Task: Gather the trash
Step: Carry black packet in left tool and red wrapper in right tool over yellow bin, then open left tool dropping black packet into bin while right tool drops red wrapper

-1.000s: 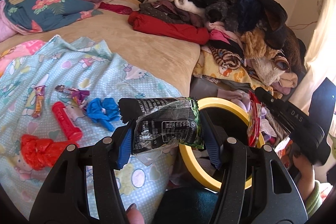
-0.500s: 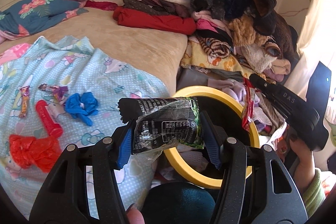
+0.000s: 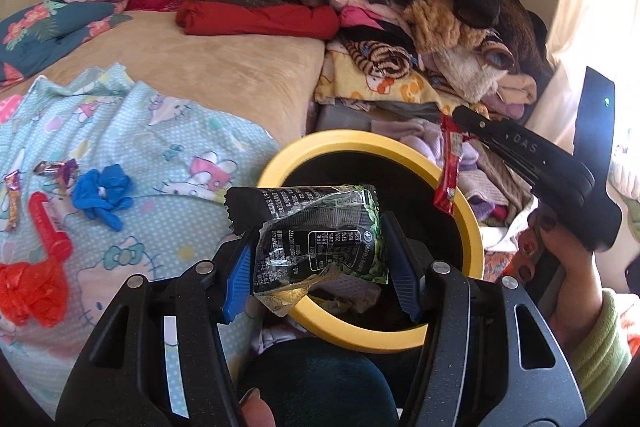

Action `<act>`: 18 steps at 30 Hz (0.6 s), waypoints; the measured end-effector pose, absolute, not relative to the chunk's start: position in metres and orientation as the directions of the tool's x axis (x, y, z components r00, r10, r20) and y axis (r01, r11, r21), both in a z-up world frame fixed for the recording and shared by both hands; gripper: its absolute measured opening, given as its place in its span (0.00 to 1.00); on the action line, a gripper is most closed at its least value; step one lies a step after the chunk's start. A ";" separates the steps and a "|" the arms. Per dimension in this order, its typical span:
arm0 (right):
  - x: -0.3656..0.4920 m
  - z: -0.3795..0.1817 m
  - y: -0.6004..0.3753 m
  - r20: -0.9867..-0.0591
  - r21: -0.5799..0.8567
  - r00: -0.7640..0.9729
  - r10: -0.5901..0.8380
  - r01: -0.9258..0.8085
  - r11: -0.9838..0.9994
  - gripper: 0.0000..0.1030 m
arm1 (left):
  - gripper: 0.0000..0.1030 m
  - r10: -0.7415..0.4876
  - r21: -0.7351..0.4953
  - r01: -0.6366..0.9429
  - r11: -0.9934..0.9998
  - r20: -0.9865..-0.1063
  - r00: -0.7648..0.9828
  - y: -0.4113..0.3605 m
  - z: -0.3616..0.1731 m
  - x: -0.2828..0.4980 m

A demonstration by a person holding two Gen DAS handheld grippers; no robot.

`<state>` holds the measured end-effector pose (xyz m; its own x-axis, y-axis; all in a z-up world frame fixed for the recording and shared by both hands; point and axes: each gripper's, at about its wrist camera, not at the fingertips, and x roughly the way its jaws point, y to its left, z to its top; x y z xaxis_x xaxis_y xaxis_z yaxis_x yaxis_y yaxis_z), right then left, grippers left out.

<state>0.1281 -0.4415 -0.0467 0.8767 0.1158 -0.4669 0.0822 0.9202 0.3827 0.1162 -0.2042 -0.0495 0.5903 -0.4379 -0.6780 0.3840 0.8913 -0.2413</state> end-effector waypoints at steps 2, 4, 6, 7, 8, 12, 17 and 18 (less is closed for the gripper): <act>0.129 -0.050 -0.445 -0.473 0.384 0.874 0.111 0.092 0.919 0.07 | 0.49 -0.442 -0.242 0.392 0.888 -0.683 0.581 -0.209 -0.053 0.115; 0.129 -0.053 -0.447 -0.480 0.384 0.871 0.106 0.099 0.918 0.07 | 0.49 -0.445 -0.238 0.401 0.884 -0.689 0.572 -0.214 -0.057 0.115; 0.131 -0.055 -0.450 -0.485 0.383 0.868 0.103 0.105 0.918 0.07 | 0.49 -0.451 -0.237 0.413 0.879 -0.694 0.561 -0.219 -0.060 0.114; 0.131 -0.057 -0.451 -0.488 0.382 0.867 0.100 0.109 0.918 0.07 | 0.49 -0.452 -0.235 0.418 0.877 -0.697 0.557 -0.221 -0.062 0.113; 0.131 -0.058 -0.452 -0.490 0.380 0.866 0.097 0.112 0.918 0.07 | 0.49 -0.454 -0.234 0.424 0.875 -0.699 0.553 -0.224 -0.063 0.113; 0.133 -0.064 -0.457 -0.504 0.378 0.859 0.090 0.125 0.917 0.07 | 0.49 -0.464 -0.227 0.452 0.862 -0.712 0.527 -0.239 -0.071 0.112; 0.137 -0.076 -0.466 -0.536 0.379 0.840 0.079 0.157 0.912 0.08 | 0.49 -0.473 -0.219 0.483 0.848 -0.724 0.503 -0.254 -0.080 0.111; 0.138 -0.078 -0.468 -0.544 0.384 0.835 0.080 0.163 0.909 0.07 | 0.49 -0.474 -0.219 0.486 0.846 -0.727 0.497 -0.257 -0.082 0.111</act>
